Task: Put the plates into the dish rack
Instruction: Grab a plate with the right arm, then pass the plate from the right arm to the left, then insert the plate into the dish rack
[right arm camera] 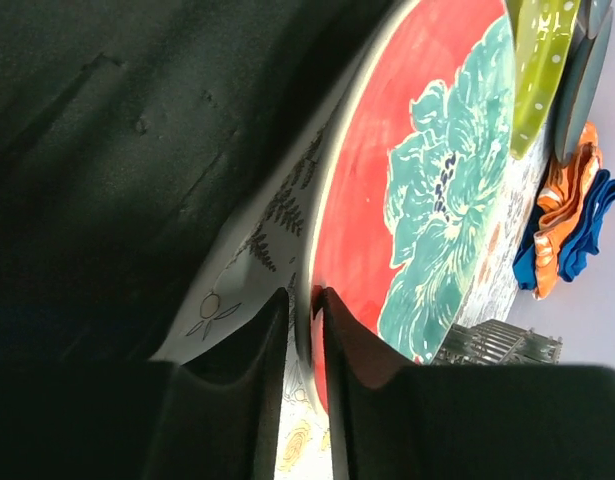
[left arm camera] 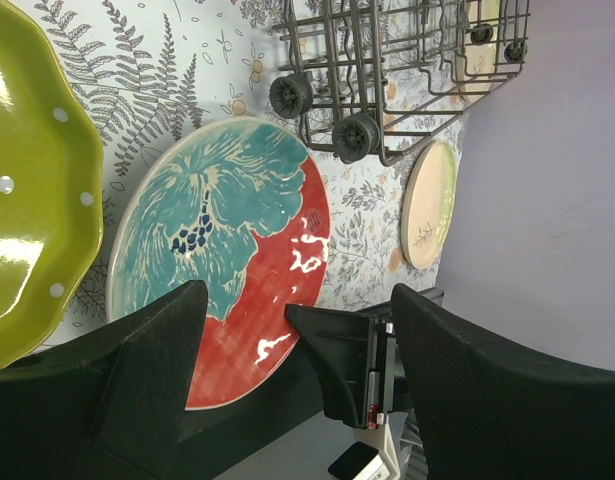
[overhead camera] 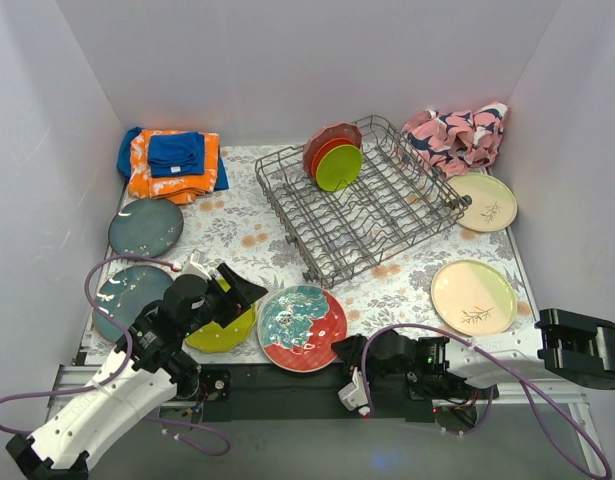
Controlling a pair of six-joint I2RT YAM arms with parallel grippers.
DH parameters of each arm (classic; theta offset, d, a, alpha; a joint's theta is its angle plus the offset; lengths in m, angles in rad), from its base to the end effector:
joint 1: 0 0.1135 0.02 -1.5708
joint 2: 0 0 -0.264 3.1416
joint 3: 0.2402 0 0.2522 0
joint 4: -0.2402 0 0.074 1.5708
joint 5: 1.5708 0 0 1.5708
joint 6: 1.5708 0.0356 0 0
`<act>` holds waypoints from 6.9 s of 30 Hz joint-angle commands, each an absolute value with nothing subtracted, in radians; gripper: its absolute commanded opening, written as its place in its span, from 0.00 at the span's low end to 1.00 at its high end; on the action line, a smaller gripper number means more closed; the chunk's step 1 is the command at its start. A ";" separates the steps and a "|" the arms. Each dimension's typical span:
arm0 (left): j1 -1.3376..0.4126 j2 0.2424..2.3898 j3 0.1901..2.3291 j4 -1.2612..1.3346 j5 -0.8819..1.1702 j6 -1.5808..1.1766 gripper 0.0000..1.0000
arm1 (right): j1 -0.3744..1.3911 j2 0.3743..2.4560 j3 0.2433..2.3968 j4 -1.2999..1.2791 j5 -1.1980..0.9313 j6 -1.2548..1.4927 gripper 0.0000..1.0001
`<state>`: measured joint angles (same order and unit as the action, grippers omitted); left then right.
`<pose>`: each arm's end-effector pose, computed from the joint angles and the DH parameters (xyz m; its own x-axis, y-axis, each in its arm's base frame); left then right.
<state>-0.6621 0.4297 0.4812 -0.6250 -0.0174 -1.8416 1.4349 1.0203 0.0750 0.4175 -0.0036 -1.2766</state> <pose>0.0900 -0.0694 0.2365 -0.4667 -0.8577 0.2156 -0.5737 0.1081 -0.8119 0.0227 0.1671 0.1198 0.9288 -0.2714 -0.2523 -0.3527 -0.4392 -0.8263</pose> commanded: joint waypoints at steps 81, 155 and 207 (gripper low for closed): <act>-0.657 0.611 0.376 -0.540 0.264 -1.996 0.00 | 1.422 0.954 0.495 0.279 -0.090 -0.477 0.01; -0.517 1.887 1.884 -0.012 0.176 -0.520 0.00 | -0.210 1.328 0.996 -0.377 -1.164 -0.353 0.86; -0.584 2.103 1.875 0.201 0.080 -0.248 0.00 | -0.230 1.342 0.977 -0.342 -1.164 -0.328 0.86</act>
